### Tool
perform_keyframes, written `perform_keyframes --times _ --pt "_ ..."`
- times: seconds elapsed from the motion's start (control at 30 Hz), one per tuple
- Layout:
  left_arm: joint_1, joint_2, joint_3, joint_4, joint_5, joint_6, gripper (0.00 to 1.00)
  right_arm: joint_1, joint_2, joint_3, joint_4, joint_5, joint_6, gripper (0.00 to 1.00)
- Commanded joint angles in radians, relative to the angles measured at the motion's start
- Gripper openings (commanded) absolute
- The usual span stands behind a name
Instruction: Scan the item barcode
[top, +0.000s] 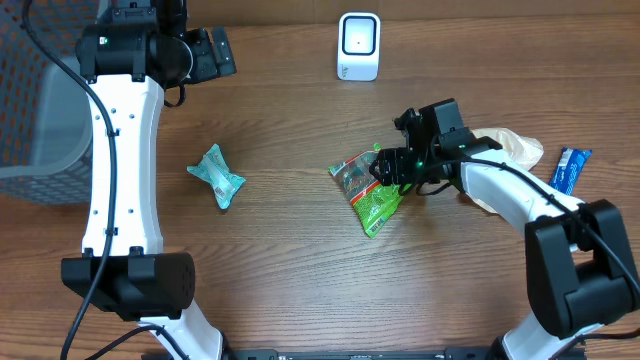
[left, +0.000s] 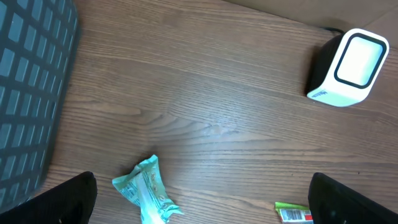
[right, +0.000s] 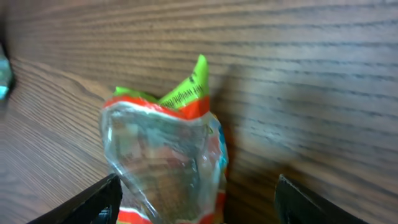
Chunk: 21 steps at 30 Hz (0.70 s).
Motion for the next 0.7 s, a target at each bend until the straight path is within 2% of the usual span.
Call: perform_keyframes --times 0.0,0.1,0.2,0.27,0.37,0.57,0.67 --pt "-0.006 0.011 0.022 0.001 0.008 -0.014 1.00 0.021 0.055 0.025 0.035 -0.060 0.086 0.79" --pt "-0.006 0.011 0.022 0.001 0.008 -0.014 1.00 0.039 0.100 0.025 0.093 -0.156 0.236 0.79" --pt "-0.006 0.011 0.022 0.001 0.008 -0.014 1.00 0.058 0.140 0.025 0.105 -0.155 0.299 0.78" --pt "-0.006 0.011 0.022 0.001 0.008 -0.014 1.00 0.062 0.150 0.025 0.103 -0.155 0.344 0.69" --pt "-0.006 0.011 0.022 0.001 0.008 -0.014 1.00 0.062 0.153 0.025 0.074 -0.146 0.405 0.04" --pt "-0.006 0.011 0.022 0.001 0.008 -0.014 1.00 0.062 0.140 0.026 0.083 -0.161 0.414 0.04" --pt "-0.006 0.011 0.022 0.001 0.008 -0.014 1.00 0.057 0.101 0.038 0.073 -0.174 0.324 0.04"
